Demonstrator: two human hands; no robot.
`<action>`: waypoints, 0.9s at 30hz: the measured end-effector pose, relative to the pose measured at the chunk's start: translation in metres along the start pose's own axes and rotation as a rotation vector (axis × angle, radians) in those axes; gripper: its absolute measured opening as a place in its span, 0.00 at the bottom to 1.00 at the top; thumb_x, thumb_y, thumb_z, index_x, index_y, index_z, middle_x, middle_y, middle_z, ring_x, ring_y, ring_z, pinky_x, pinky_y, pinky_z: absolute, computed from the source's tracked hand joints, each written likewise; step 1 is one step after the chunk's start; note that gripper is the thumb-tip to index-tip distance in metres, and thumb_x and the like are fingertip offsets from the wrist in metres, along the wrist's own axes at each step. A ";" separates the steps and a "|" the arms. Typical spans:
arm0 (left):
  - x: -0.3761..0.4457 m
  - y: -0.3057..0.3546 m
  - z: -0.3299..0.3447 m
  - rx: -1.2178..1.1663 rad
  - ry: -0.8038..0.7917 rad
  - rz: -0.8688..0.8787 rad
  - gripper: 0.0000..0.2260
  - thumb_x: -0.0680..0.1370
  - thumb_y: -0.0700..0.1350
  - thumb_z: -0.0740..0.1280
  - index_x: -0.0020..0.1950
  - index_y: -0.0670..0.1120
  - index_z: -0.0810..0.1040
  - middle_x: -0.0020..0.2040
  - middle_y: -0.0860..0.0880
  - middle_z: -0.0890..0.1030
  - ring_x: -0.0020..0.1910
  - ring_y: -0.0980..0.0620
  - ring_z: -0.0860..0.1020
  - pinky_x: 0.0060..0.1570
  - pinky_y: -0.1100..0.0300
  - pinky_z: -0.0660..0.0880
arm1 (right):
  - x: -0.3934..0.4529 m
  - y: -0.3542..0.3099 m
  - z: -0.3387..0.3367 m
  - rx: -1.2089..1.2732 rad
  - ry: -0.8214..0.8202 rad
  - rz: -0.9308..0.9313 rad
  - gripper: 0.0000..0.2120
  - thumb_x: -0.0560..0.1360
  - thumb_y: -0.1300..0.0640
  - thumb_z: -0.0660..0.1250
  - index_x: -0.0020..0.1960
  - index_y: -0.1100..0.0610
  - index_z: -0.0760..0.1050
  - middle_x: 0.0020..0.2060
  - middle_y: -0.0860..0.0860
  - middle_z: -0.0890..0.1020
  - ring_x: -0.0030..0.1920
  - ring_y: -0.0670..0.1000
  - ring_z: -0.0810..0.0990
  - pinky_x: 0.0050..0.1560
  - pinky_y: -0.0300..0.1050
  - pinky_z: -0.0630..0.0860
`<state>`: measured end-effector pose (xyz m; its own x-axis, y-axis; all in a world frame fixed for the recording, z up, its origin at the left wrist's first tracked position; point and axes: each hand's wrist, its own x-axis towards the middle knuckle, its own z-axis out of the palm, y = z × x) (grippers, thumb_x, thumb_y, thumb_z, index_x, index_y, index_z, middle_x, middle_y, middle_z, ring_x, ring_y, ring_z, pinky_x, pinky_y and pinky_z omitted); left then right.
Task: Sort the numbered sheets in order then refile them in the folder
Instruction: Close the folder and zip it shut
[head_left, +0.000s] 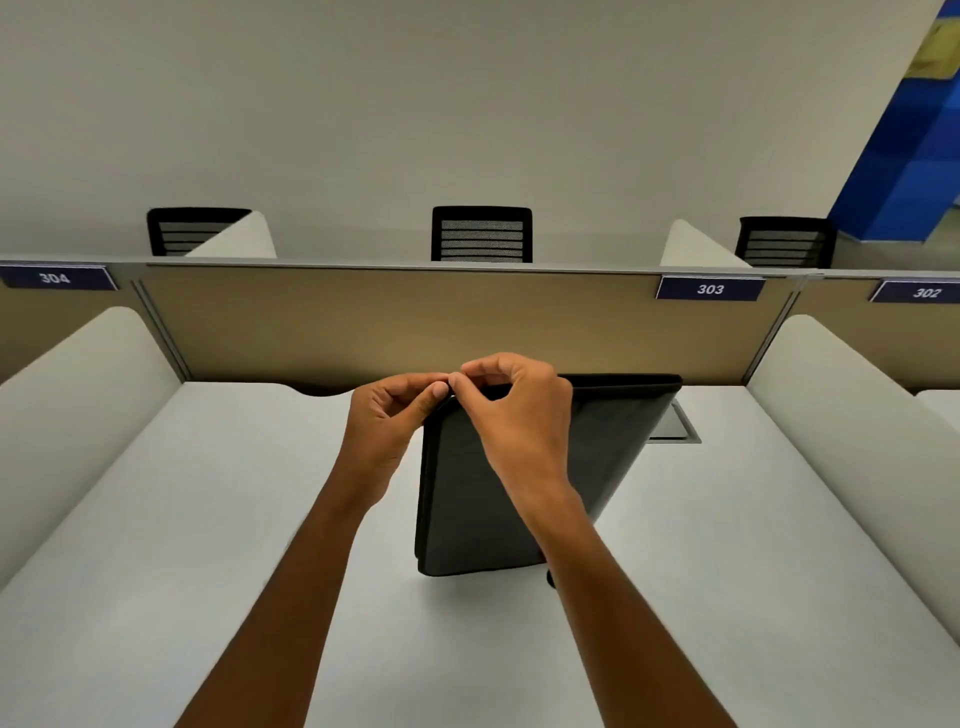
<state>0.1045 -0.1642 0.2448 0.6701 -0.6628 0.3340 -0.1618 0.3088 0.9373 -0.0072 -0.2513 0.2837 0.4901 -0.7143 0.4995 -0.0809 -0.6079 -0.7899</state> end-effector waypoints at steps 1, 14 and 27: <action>-0.001 0.001 -0.005 0.010 -0.006 0.007 0.12 0.76 0.42 0.68 0.56 0.38 0.82 0.51 0.41 0.85 0.53 0.44 0.83 0.55 0.56 0.79 | -0.003 -0.001 0.007 -0.017 -0.001 -0.010 0.05 0.72 0.52 0.77 0.46 0.51 0.85 0.39 0.44 0.85 0.41 0.42 0.83 0.50 0.46 0.81; -0.008 -0.014 -0.034 0.171 0.106 0.050 0.06 0.76 0.36 0.69 0.49 0.46 0.84 0.44 0.50 0.86 0.48 0.49 0.83 0.50 0.61 0.79 | 0.003 0.007 0.018 -0.094 0.007 0.039 0.07 0.71 0.54 0.77 0.48 0.50 0.84 0.38 0.42 0.84 0.44 0.47 0.83 0.52 0.53 0.80; -0.003 -0.019 -0.011 0.199 0.154 0.075 0.07 0.76 0.37 0.70 0.51 0.45 0.83 0.45 0.50 0.86 0.47 0.51 0.84 0.49 0.63 0.80 | 0.002 -0.003 0.007 -0.149 -0.065 0.020 0.09 0.74 0.55 0.75 0.53 0.53 0.82 0.40 0.45 0.84 0.44 0.46 0.82 0.53 0.50 0.80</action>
<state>0.1138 -0.1605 0.2254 0.7505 -0.5271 0.3987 -0.3445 0.2028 0.9166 0.0004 -0.2481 0.2846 0.5418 -0.7058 0.4564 -0.2170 -0.6421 -0.7353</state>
